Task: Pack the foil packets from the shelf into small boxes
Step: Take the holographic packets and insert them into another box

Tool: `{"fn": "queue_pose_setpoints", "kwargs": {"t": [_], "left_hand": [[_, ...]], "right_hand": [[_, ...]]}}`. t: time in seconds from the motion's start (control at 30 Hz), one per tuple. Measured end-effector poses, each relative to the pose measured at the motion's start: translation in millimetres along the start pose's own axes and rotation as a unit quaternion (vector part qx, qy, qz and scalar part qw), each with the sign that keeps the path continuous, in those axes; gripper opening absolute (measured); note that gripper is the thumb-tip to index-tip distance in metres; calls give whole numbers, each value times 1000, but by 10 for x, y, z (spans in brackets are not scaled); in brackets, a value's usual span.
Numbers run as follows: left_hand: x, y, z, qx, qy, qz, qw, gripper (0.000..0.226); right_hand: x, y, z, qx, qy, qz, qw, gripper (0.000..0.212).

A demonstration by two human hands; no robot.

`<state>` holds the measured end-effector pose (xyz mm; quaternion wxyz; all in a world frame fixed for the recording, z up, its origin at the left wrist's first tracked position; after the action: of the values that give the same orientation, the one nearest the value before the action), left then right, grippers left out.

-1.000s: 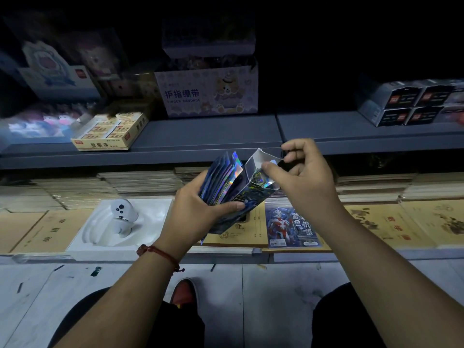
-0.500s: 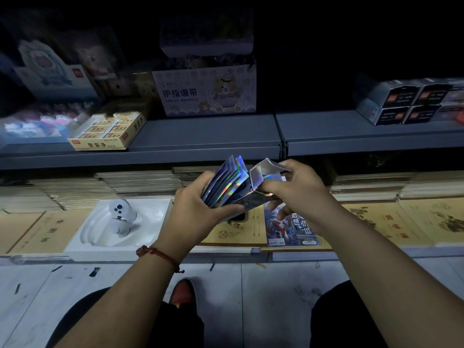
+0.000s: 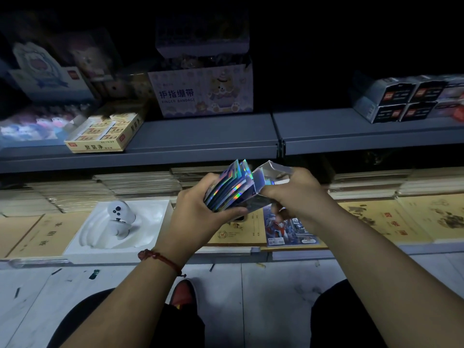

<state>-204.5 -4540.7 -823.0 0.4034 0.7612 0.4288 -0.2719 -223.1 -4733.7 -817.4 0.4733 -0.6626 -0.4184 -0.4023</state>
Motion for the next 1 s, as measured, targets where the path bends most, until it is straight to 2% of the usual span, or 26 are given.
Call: {"fn": "queue_pose_setpoints", "kwargs": {"t": [0.17, 0.4, 0.6, 0.73, 0.8, 0.93, 1.0], "left_hand": [[-19, -7, -8, -16, 12, 19, 1000, 47], [-62, -34, 38, -2, 35, 59, 998, 46], [-45, -43, 72, 6, 43, 61, 997, 47], [-71, -74, 71, -5, 59, 77, 995, 50], [-78, -81, 71, -9, 72, 87, 994, 52], [-32, -75, 86, 0, 66, 69, 995, 50], [2, -62, 95, -1, 49, 44, 998, 45]], "right_hand": [[-3, -26, 10, 21, 33, 37, 999, 29], [-40, -40, -5, -25, -37, 55, 997, 24], [-43, -36, -7, -33, -92, 46, 994, 25], [-83, 14, -29, -43, -116, 46, 991, 11], [-107, 33, -32, -43, -121, 41, 991, 12], [-67, 7, -26, -38, -130, 42, 990, 8], [-32, -23, -18, -19, -91, 29, 995, 16]]}}
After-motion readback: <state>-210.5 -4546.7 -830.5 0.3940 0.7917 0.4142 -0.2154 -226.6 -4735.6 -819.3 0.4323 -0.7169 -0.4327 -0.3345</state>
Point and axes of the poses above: each hand's wrist, its own y-axis towards the middle knuckle, its own z-axis out of the palm, x = y × z, the point moved 5 cm from there along y, towards the middle knuckle, and after that the axes turned 2 degrees about z, right-handed, at the moved point
